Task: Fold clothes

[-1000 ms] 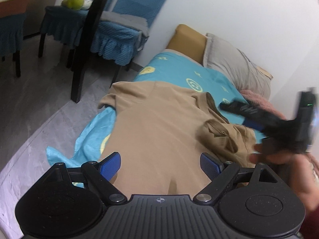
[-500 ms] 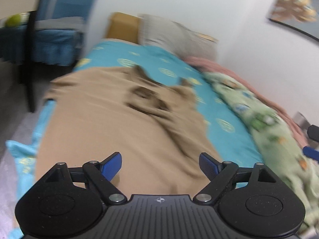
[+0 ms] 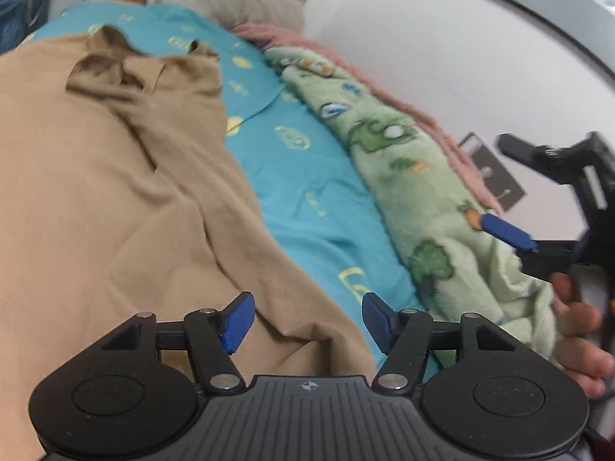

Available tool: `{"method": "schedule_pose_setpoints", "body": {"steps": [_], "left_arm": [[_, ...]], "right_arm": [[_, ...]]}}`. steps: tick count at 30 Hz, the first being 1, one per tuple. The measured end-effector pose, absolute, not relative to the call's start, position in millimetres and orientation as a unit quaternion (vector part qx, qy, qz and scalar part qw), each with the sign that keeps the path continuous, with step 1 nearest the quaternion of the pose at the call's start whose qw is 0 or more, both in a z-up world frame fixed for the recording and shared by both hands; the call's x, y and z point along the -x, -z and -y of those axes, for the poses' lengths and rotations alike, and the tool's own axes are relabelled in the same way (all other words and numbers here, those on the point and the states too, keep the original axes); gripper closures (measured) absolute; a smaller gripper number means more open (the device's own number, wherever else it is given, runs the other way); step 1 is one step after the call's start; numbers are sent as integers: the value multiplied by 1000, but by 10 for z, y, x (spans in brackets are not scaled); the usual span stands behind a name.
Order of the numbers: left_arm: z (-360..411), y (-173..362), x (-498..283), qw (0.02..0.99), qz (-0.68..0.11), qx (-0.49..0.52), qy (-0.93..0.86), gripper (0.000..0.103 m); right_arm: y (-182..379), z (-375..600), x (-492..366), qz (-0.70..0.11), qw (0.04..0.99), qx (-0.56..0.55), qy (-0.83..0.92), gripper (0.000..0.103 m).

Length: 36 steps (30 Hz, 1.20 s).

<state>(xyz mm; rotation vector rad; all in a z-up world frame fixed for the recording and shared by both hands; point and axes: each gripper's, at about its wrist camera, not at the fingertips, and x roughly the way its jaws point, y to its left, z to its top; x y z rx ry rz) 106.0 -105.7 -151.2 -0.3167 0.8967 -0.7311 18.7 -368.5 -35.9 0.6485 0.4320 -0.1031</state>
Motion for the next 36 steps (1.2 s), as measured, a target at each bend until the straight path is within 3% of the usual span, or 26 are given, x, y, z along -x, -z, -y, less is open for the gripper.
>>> {"method": "schedule_pose_setpoints", "body": {"steps": [10, 12, 14, 17, 36], "left_arm": [[1234, 1874, -1146, 727, -494, 237, 414, 36], [1279, 1895, -1133, 735, -492, 229, 407, 44], [1295, 1912, -1146, 734, -498, 226, 402, 68], [1227, 1846, -1155, 736, -496, 232, 398, 94], [267, 1244, -1154, 749, -464, 324, 345, 100]], "right_arm": [[470, 3595, -267, -241, 915, -323, 24, 9], [505, 3572, -297, -248, 914, -320, 26, 9], [535, 3550, -322, -256, 913, -316, 30, 9], [566, 3518, -350, -266, 912, -310, 33, 9], [654, 3597, -381, -287, 897, -333, 43, 9]]}}
